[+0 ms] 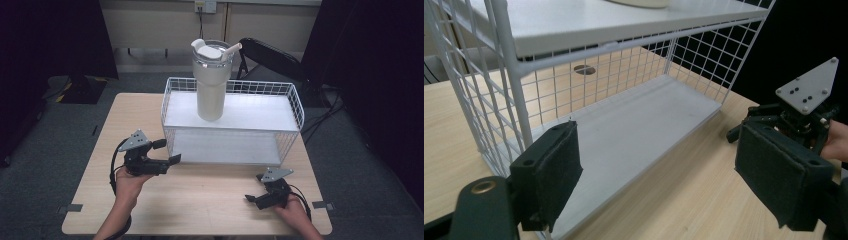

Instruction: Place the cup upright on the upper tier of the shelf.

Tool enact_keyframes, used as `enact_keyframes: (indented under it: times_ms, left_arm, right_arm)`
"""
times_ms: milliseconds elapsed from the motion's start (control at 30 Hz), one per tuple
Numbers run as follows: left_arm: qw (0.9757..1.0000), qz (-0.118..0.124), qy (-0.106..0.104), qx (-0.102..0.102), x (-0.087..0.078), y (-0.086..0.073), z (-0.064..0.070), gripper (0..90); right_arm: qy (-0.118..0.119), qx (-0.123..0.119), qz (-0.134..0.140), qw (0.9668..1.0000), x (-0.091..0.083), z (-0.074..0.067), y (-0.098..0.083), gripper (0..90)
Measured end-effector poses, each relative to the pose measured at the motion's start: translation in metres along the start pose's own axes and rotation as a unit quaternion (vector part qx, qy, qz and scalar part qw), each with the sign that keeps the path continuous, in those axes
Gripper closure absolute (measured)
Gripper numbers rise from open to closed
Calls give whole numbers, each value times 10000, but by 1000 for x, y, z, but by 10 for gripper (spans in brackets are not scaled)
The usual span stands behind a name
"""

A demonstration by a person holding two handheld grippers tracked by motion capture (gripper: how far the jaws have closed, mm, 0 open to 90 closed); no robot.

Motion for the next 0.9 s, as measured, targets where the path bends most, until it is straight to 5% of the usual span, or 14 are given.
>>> enact_keyframes:
  times_ms: [900]
  left_arm:
    - [9985, -513, 156, -108, 5, -70, -11, 193]
  right_arm:
    - [0, 2, 3, 10000, 0, 0, 0, 119]
Point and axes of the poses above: each handheld gripper's, and its own axes: x roughly forward along the jaws, y roughly out of its top, z roughly to its right, the point moved 5 cm from there along x, roughly forward along the jaws, and after that the axes turned 11 degrees about y, right-handed, at the moved point
